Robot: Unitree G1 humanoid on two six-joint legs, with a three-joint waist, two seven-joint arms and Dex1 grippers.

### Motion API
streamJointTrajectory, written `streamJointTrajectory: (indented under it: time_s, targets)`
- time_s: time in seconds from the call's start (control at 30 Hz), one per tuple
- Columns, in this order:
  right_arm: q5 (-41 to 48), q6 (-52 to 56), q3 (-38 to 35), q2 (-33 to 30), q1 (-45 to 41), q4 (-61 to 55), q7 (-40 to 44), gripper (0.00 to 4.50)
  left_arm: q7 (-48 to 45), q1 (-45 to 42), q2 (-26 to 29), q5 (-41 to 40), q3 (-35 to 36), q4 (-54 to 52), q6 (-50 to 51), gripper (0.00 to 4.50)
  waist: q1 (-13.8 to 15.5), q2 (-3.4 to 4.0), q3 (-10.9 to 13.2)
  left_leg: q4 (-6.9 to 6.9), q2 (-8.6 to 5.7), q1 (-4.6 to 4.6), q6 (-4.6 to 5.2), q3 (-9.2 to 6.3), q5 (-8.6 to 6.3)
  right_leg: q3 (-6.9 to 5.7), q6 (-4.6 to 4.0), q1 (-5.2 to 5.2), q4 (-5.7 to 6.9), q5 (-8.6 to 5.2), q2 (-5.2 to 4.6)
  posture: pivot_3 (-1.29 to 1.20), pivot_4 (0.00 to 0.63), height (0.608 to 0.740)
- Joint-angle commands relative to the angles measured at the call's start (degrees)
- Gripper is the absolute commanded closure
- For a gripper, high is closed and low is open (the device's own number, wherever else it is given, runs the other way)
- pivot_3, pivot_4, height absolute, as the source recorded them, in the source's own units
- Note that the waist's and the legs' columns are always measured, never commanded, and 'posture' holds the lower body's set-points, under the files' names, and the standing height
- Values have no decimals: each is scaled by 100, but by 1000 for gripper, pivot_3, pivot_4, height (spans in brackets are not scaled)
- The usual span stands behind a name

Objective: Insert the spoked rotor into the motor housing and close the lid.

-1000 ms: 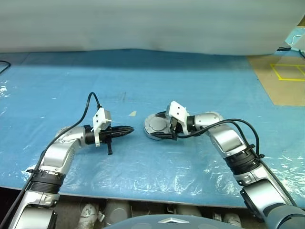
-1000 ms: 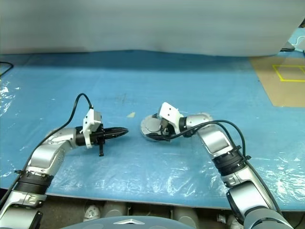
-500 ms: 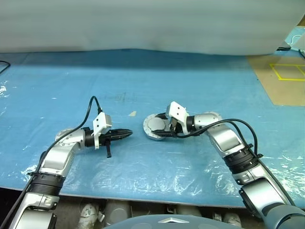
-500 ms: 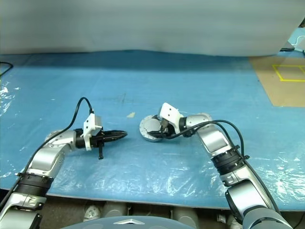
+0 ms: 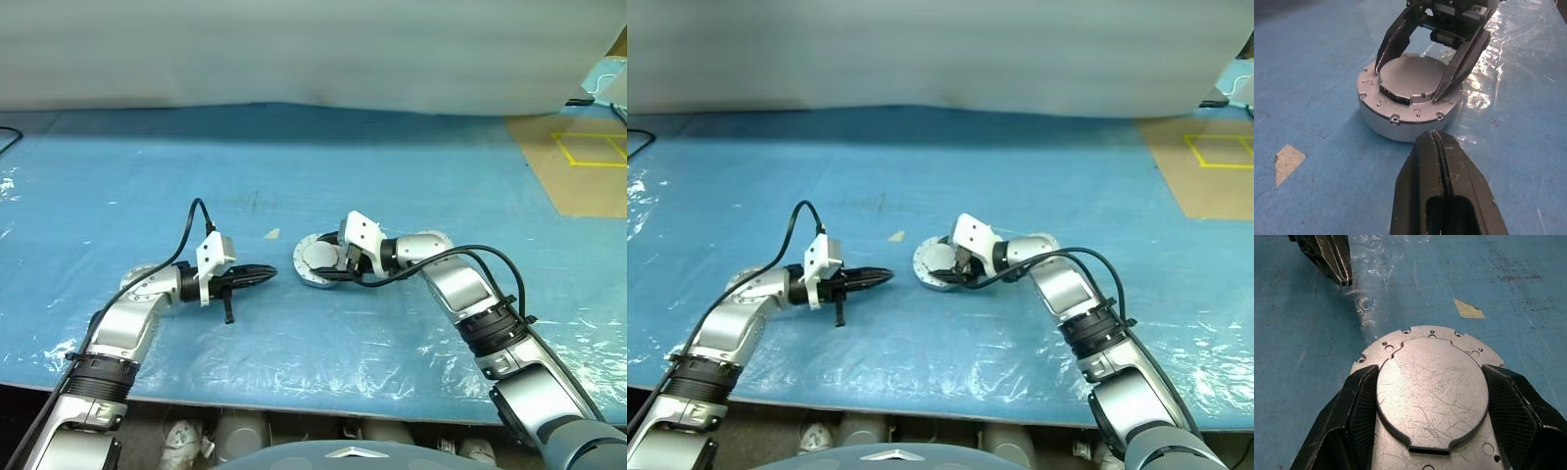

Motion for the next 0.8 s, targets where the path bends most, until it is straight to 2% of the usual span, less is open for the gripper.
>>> streamJointTrajectory:
  time_s: [0.03,0.2,0.43,0.8]
  targets:
    - [-172,359,134,-165,244,267,115,1536,18,-65,-20,-12,11,-45,-107,4500,1,0,0,-1,0,7,2,0,-1,2,1,7,0,0,-3,0,150,740]
    - [-214,371,65,-324,251,383,205,1536,29,-52,-52,-11,-12,-63,-122,4500,10,-2,-5,-5,1,8,3,0,-1,6,2,10,-8,-1,-9,0,150,740]
    - [164,865,-208,-467,327,276,479,1536,20,-30,-90,-7,-36,-84,-133,4500,70,-2,-5,-9,0,-10,2,-1,-1,1,2,4,-23,-1,-13,0,150,740]
    - [-10,839,-110,-264,372,392,74,1536,-51,-91,-88,-14,-67,-25,-137,4500,56,-8,-12,-11,1,-5,2,-1,-1,-1,2,4,-23,-1,-10,0,150,740]
